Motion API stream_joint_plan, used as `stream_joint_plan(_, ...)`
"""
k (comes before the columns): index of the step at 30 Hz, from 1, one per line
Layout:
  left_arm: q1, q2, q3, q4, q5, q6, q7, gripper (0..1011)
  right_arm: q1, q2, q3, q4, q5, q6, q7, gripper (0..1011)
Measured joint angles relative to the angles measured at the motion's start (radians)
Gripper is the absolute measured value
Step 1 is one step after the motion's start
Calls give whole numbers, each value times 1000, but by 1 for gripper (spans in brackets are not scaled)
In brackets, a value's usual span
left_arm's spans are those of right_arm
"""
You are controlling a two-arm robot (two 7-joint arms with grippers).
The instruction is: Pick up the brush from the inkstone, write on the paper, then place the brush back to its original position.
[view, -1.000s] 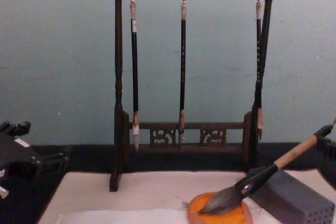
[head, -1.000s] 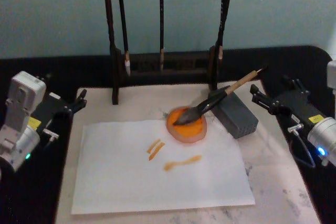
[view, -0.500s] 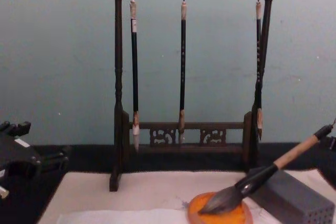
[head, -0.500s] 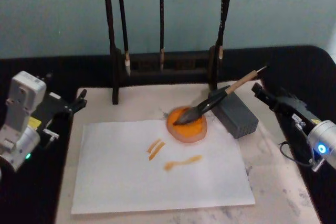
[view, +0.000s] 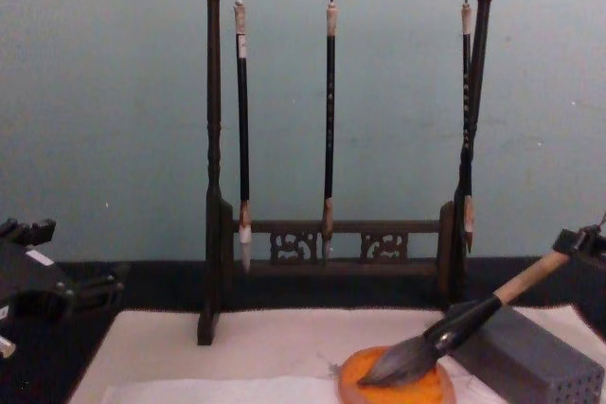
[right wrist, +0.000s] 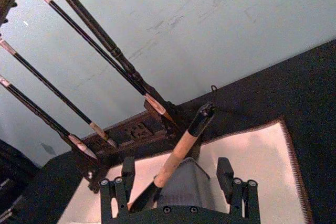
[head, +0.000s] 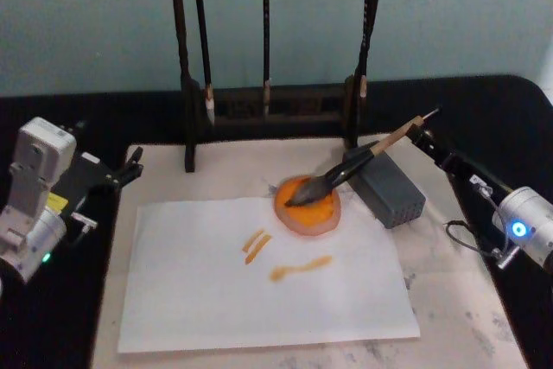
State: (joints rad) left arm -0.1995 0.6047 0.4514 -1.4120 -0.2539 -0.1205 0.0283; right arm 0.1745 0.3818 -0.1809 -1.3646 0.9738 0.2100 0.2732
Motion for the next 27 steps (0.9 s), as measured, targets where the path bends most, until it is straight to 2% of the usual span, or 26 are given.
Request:
stream_joint_plan(7, 0, 0, 0, 0, 0, 0, 0, 1001, 39, -20, -21, 44, 29, 0, 5, 1000)
stream_joint_plan(27, 0, 0, 0, 0, 0, 0, 0, 1001, 89, -56, -37, 134, 120, -36, -10, 1000)
